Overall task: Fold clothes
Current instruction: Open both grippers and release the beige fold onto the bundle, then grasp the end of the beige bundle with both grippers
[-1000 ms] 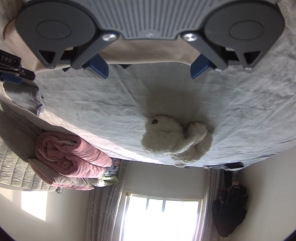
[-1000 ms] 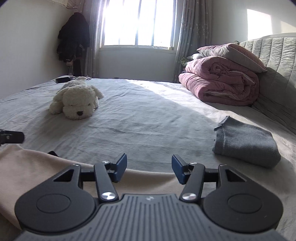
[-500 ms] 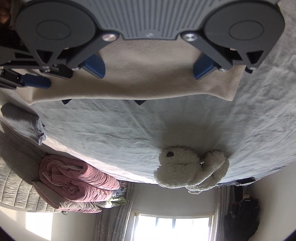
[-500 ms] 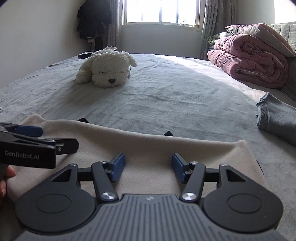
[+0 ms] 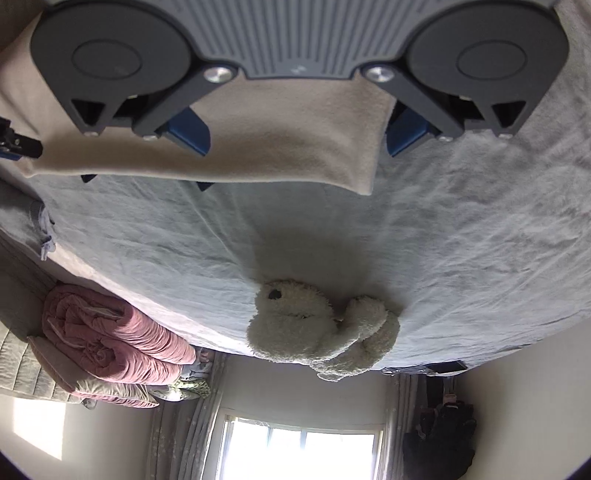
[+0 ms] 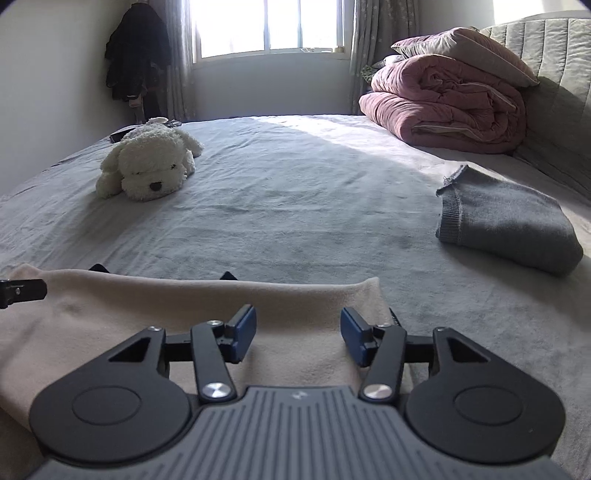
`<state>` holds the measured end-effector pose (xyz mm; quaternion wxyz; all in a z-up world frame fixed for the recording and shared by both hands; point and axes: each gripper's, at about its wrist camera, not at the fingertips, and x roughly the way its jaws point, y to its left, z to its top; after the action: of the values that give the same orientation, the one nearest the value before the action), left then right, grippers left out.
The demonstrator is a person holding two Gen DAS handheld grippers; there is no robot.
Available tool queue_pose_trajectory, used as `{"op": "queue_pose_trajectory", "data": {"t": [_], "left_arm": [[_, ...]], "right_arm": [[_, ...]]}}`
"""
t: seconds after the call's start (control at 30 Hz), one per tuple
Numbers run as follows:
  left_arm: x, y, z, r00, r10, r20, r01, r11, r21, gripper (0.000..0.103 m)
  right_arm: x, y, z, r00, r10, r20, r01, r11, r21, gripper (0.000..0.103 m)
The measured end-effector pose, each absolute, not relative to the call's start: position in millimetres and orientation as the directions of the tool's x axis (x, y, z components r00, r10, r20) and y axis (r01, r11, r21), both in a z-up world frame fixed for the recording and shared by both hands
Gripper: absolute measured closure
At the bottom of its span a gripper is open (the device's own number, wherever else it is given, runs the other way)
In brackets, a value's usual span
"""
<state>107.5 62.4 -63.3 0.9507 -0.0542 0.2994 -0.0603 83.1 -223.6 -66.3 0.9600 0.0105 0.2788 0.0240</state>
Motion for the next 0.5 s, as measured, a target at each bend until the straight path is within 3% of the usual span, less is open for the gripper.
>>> {"op": "queue_pose_trajectory", "data": {"t": [0.2, 0.5], "left_arm": [[90.2, 37.5, -61.6, 0.803, -0.240, -0.545, 0.191, 0.971, -0.147, 0.001], [57.4, 51.5, -80.1, 0.815, -0.199, -0.544, 0.273, 0.960, 0.057, 0.001]], "right_arm": [[65.3, -191.9, -59.5, 0.829, 0.165, -0.535, -0.139, 0.986, 0.090, 0.046], [41.6, -198.7, -81.8, 0.828, 0.177, -0.533, -0.220, 0.975, -0.017, 0.045]]}}
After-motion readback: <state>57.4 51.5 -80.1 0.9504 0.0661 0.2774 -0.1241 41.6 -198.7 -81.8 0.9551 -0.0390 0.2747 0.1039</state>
